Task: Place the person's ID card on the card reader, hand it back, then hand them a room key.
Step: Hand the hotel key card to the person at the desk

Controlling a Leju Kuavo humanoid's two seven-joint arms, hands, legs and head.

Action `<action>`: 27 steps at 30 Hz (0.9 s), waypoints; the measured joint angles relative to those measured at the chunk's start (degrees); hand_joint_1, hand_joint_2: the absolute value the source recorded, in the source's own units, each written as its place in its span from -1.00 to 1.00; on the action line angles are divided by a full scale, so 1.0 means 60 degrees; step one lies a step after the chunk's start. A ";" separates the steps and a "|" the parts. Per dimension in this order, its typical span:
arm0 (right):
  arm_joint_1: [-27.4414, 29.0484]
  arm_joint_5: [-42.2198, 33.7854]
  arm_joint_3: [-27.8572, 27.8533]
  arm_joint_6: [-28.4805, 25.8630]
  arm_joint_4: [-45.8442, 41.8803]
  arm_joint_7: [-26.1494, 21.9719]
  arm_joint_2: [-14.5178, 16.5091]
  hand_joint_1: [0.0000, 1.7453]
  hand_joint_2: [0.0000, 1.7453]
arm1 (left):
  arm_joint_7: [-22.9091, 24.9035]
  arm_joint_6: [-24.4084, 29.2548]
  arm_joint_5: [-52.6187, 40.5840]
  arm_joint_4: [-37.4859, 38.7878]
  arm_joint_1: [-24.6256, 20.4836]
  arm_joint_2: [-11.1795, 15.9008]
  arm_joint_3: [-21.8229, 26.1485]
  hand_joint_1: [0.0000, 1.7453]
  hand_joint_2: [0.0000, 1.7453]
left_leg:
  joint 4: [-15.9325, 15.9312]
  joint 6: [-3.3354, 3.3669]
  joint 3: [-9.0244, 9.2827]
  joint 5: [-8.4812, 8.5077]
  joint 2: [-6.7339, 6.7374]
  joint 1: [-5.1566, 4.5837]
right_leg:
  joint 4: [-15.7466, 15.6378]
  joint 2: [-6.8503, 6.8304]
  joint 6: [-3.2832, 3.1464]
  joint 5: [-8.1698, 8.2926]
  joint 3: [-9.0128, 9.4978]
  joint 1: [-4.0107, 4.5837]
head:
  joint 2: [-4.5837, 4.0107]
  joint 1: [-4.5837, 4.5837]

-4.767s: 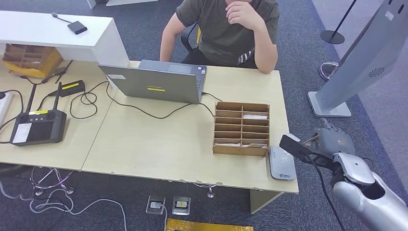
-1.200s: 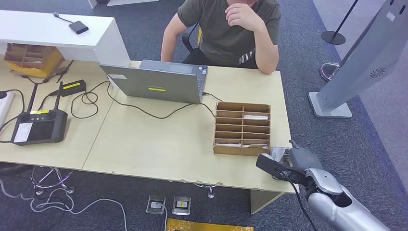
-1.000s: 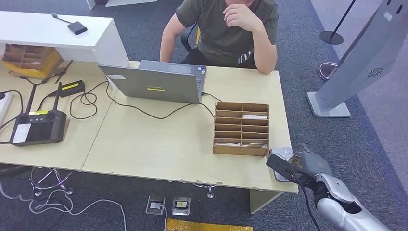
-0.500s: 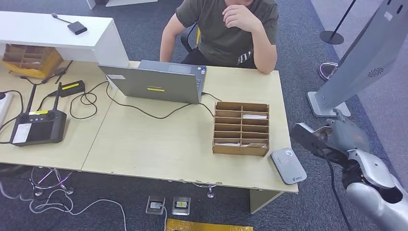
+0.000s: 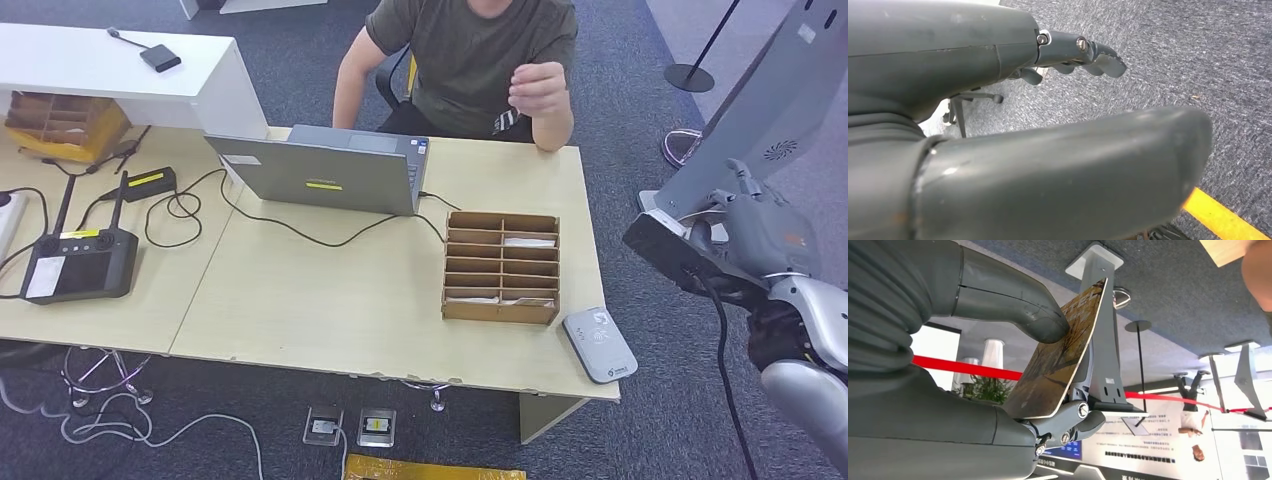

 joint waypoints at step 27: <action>-0.1243 0.1110 0.0167 0.0876 -0.0169 -0.0646 0.0697 1.00 1.00 | 0.0000 0.0097 0.0213 0.0000 -0.0040 -0.0101 0.0176 -1.00 -1.00 | -0.0002 -0.0005 -0.0013 0.0006 -0.0015 0.0002 | 0.0006 -0.0020 -0.0002 -0.0001 -0.0001 0.0002 | 0.0000 0.0001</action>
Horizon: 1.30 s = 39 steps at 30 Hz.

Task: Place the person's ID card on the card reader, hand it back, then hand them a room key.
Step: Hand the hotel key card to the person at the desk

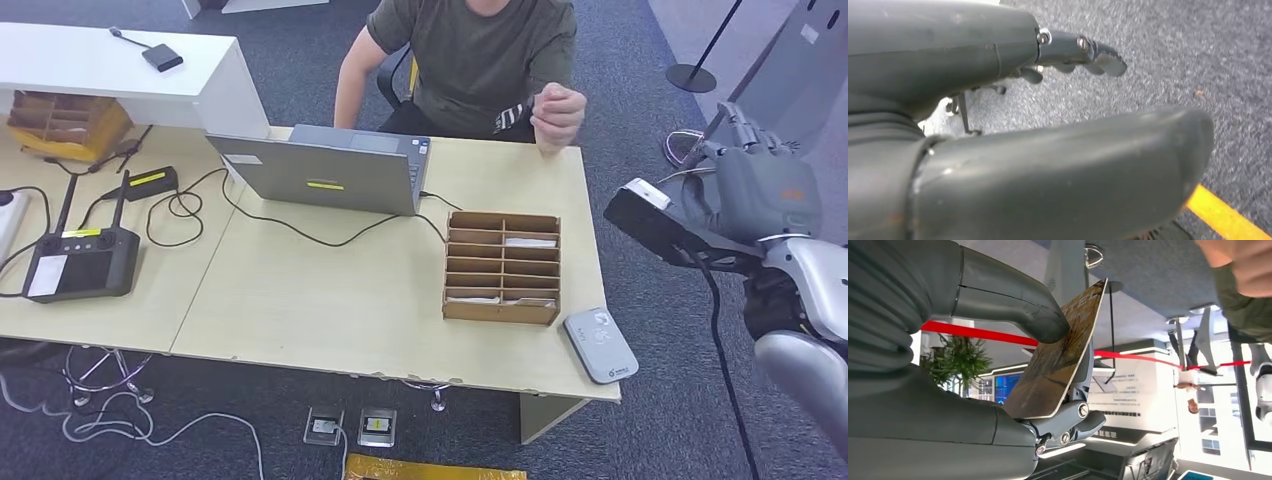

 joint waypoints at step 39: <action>-0.2801 0.0255 0.4231 -0.1073 0.4845 -0.0779 0.3762 1.00 1.00 | -0.0023 0.0614 0.0554 -0.0004 -0.0023 -0.0240 0.0540 -1.00 -1.00 | 0.0000 -0.0016 -0.0038 0.0021 -0.0028 0.0008 | 0.0011 -0.0027 -0.0003 -0.0001 -0.0032 0.0008 | 0.0000 0.0003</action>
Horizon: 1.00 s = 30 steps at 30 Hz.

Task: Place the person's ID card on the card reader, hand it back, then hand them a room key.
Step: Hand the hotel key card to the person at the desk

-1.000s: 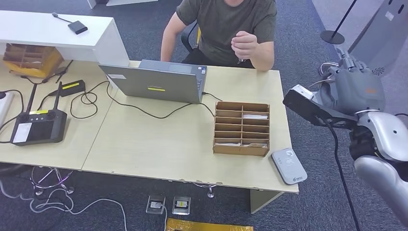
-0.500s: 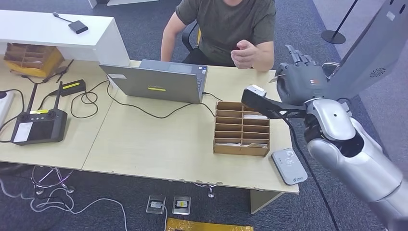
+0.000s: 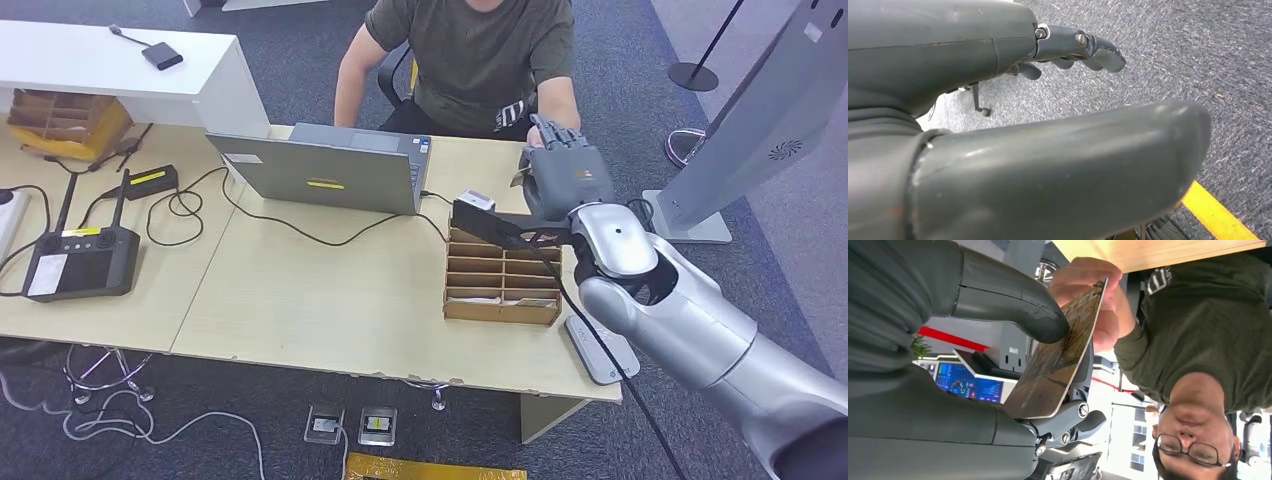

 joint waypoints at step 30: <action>-0.0245 -0.0002 0.0627 -0.0034 0.0756 0.0007 0.0220 1.00 1.00 | -0.0003 0.0005 0.0004 0.0000 0.0013 -0.0002 0.0067 -1.00 -1.00 | 0.0001 -0.0001 0.0002 0.0001 0.0004 0.0000 | 0.0001 0.0005 -0.0001 0.0000 -0.0004 0.0000 | 0.0000 -0.0001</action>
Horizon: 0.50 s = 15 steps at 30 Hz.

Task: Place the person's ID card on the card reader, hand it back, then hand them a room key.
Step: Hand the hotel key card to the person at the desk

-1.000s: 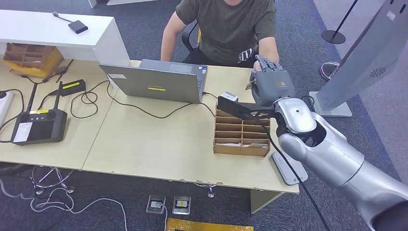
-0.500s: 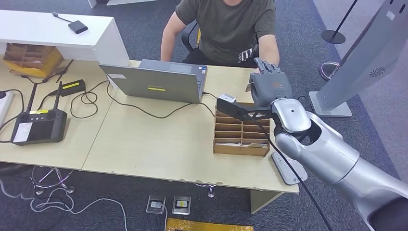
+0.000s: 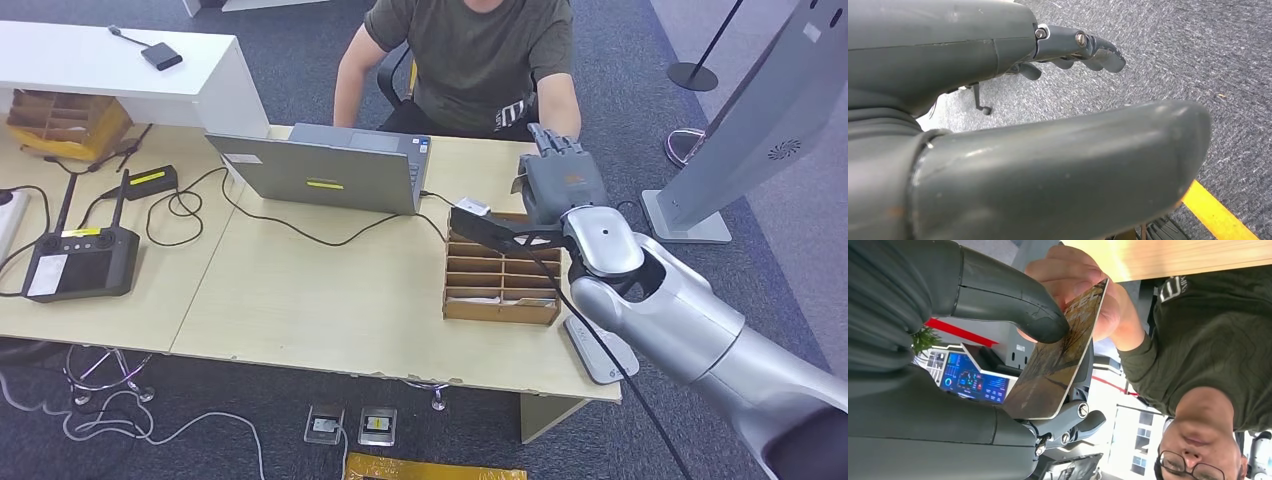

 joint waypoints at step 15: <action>-0.0014 -0.0001 0.0081 -0.0001 0.0135 0.0000 0.0022 1.00 1.00 | 0.0000 0.0000 -0.0001 0.0000 0.0008 0.0000 0.0000 -1.00 -1.00 | 0.0000 0.0000 0.0000 0.0000 0.0000 0.0000 | 0.0000 0.0001 0.0000 0.0000 0.0000 0.0000 | 0.0000 0.0002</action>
